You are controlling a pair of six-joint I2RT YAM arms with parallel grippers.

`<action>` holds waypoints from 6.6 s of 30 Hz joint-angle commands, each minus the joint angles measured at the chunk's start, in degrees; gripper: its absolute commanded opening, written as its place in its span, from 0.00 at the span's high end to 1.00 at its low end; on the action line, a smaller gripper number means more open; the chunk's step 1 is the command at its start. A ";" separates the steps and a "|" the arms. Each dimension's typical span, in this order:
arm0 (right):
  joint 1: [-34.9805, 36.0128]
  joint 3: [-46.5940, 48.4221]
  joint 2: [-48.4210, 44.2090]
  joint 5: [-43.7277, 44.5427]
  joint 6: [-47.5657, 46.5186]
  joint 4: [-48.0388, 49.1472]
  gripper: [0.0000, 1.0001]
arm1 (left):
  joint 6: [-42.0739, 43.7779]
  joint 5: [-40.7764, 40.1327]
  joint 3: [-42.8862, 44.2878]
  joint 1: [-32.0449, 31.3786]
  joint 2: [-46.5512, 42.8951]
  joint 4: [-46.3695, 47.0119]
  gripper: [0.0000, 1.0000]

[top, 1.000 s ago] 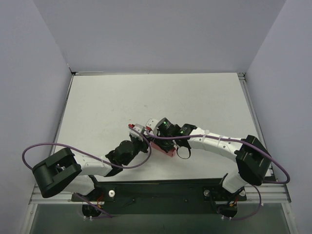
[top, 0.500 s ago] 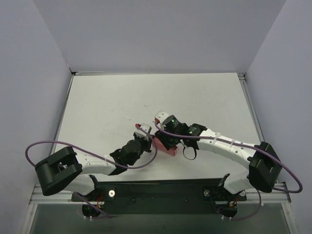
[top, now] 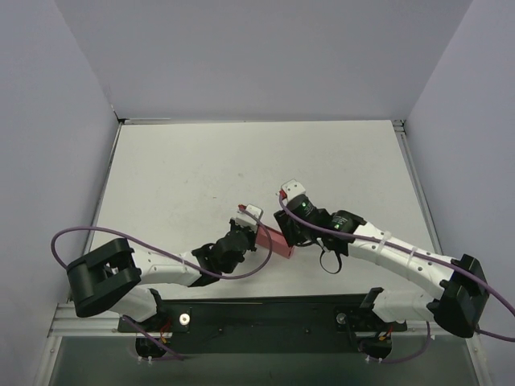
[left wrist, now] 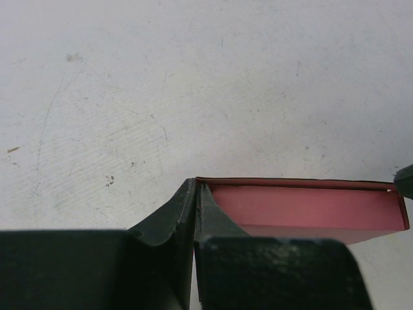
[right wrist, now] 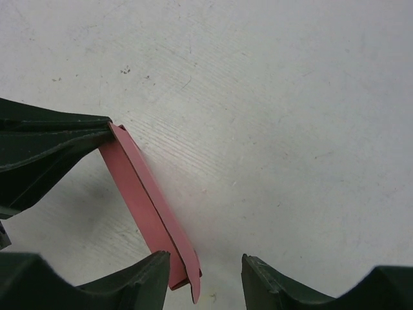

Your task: Fold the paper box

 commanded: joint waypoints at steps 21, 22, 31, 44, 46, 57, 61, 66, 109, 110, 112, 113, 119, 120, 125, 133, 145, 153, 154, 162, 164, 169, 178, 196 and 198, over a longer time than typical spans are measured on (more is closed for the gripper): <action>1.76 -5.78 -3.68 0.33 12.16 -4.50 0.72 | -0.85 -0.88 1.52 -2.65 3.67 -15.99 1.00; 1.76 -5.78 -3.51 0.24 12.25 -4.42 0.73 | -0.85 -0.88 1.60 -2.65 3.59 -15.99 1.00; 1.76 -6.40 -2.80 0.33 11.72 -2.66 0.76 | -0.76 -0.97 1.78 -2.92 3.76 -15.91 1.00; 1.58 -4.11 0.01 1.30 13.30 -3.36 1.00 | 0.29 -1.84 2.13 -4.06 3.85 -15.99 1.00; 1.41 -2.45 0.54 1.12 14.44 -4.76 1.00 | 0.73 -2.63 2.57 -4.58 4.11 -16.26 1.00; -0.53 3.10 4.23 -2.04 18.49 -7.58 1.00 | 0.56 -5.18 5.21 -7.49 6.66 -19.24 1.00; -0.70 3.10 3.53 -2.13 19.45 -7.75 1.00 | -0.32 -5.18 5.65 -7.66 6.22 -20.12 1.00; -1.23 2.92 2.21 -1.78 21.30 -7.76 1.00 | -1.38 -5.01 5.56 -8.01 5.17 -20.65 1.00; -11.77 -5.78 -4.12 -13.55 27.19 1.38 1.00 | -2.17 -5.18 11.01 -8.10 10.53 -27.42 1.00; -12.04 -6.13 -4.21 -13.82 27.37 1.65 1.00 | -2.08 -5.36 11.01 -8.02 10.70 -27.33 1.00; -12.22 -6.40 -4.38 -14.34 27.72 2.09 1.00 | -2.08 -5.36 10.92 -8.02 10.88 -27.42 1.00; -12.48 -6.57 -4.56 -14.43 27.72 2.09 1.00 | -2.08 -5.53 11.01 -8.02 11.05 -27.33 1.00; -12.92 -7.10 -4.82 -14.70 27.89 2.61 1.00 | -1.91 -5.71 11.27 -8.10 11.23 -27.60 1.00; -12.92 -7.27 -4.82 -14.79 27.81 2.62 1.00 | -1.90 -5.71 11.45 -8.19 11.32 -27.60 1.00; -12.83 -9.03 -4.91 -13.21 26.41 1.74 1.00 | -2.69 -5.71 12.24 -8.19 10.88 -28.47 1.00; -10.99 -12.63 -5.44 -6.45 24.99 -0.37 1.00 | -3.66 -5.01 13.20 -8.19 10.35 -29.09 1.00; -3.69 -10.09 -3.50 5.25 26.23 -7.66 1.00 | -3.66 -5.45 13.91 -8.10 10.09 -30.85 1.00; -3.78 -4.73 -6.58 5.16 24.47 -10.48 0.75 | -2.17 -6.06 14.35 -8.19 10.09 -31.64 1.00; -3.69 -4.29 -7.36 5.08 24.38 -10.57 0.74 | -2.08 -6.15 14.44 -8.19 10.18 -31.73 1.00; -3.69 -3.23 -9.04 5.07 23.59 -10.48 0.71 | -1.99 -6.15 14.96 -8.10 10.53 -32.25 1.00; -3.69 -3.23 -8.78 5.34 23.32 -10.22 0.73 | -1.99 -6.15 14.96 -8.19 10.53 -32.25 1.00; -3.69 -3.32 -7.20 4.73 22.45 -9.08 0.77 | -1.99 -6.15 15.14 -8.19 10.62 -32.52 1.00; -3.60 -4.46 -5.97 3.76 22.18 -6.70 0.80 | -1.90 -6.24 15.32 -8.19 10.62 -32.87 1.00; -3.69 -5.43 -3.50 4.72 21.74 -5.73 0.94 | -1.73 -6.41 15.58 -8.19 10.26 -33.13 1.00; -3.52 -6.04 -3.24 4.81 21.65 -5.65 0.98 | -1.73 -6.41 15.67 -8.19 10.26 -33.13 1.00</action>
